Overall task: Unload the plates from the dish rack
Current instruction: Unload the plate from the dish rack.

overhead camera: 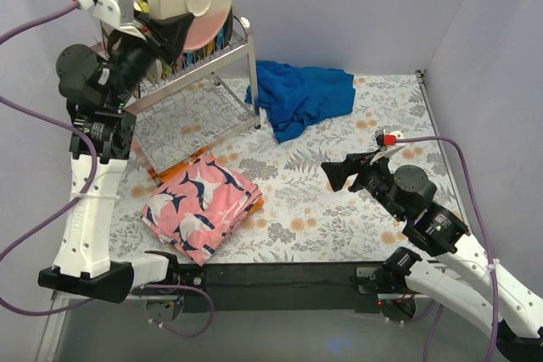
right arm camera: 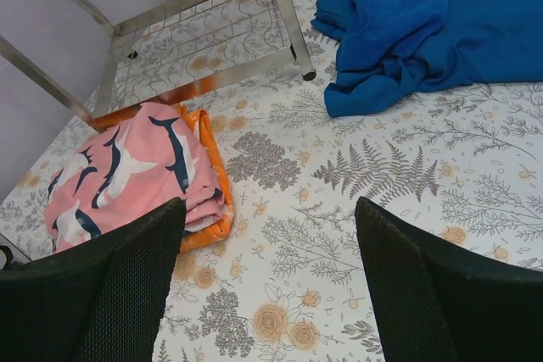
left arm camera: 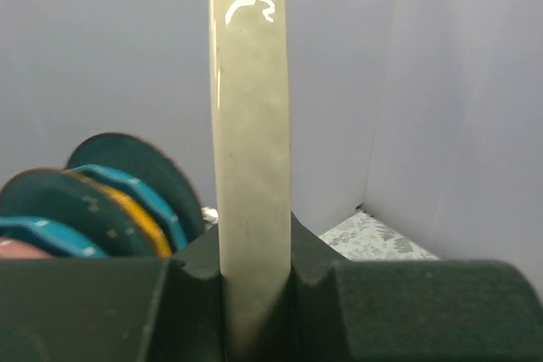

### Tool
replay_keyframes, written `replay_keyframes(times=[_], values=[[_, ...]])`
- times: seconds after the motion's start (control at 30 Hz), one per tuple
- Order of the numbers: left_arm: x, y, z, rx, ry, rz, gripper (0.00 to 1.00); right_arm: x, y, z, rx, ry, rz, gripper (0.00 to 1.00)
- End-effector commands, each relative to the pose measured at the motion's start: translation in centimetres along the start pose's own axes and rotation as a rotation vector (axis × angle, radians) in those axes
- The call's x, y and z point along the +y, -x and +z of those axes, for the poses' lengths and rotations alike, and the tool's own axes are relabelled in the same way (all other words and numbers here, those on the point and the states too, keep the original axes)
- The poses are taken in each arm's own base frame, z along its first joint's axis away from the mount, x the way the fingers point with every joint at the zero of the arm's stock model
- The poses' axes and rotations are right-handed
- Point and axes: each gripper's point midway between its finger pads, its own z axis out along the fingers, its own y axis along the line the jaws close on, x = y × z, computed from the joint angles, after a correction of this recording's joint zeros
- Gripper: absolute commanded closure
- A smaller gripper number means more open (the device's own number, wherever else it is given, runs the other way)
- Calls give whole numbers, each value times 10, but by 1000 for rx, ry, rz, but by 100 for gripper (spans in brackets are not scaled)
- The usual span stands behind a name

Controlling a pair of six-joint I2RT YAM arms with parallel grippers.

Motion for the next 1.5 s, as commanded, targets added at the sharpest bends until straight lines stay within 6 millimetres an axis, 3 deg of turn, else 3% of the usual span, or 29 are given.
replay_keyframes(times=[0.0,0.03,0.07,0.17,0.2,0.3,0.33,0.37,0.43,0.47,0.5,0.53,0.6,0.63,0.77,0.93,1.27,1.4,1.47], values=[[-51,39,16,-185,-80,98,100,2,23,-3,-65,-17,28,14],[-52,36,21,-182,-52,132,100,1,22,-2,-63,-20,24,14],[-71,34,24,-186,-86,114,100,0,22,-3,-62,-23,24,14],[-92,20,32,-173,-104,141,100,-3,22,-5,-64,-40,24,14],[-98,5,35,-151,-108,153,100,-5,25,-6,-72,-52,28,14],[-122,-10,36,-167,-79,238,100,-8,33,-13,-90,-82,65,15],[-131,-28,36,-164,-79,267,100,-11,32,-16,-84,-98,76,14],[-152,-32,32,-172,-104,273,100,-11,39,-20,-99,-105,108,14],[-160,-54,28,-168,-50,377,100,-18,39,-25,-96,-148,136,13],[-181,-64,22,-169,-74,390,100,-17,44,-30,-115,-149,179,13],[-175,-73,19,-151,-6,497,100,-19,45,-34,-123,-158,195,13],[-194,-85,11,-170,-12,508,100,-19,47,-38,-133,-156,213,12],[-200,-104,7,-155,18,623,100,-19,56,-50,-176,-148,266,11],[-203,-106,2,-165,45,622,100,-19,58,-54,-188,-145,278,11],[-217,-150,-6,-101,28,678,100,-17,75,-72,-254,-117,327,11],[-223,-183,-16,-85,60,747,100,-10,83,-80,-271,-82,374,12],[-235,-246,-33,-32,79,918,100,-17,85,-68,-284,-143,464,14],[-238,-262,-42,-26,96,985,100,-18,83,-59,-286,-157,472,15],[-238,-261,-48,-54,129,971,100,-21,78,-50,-271,-184,464,15]])
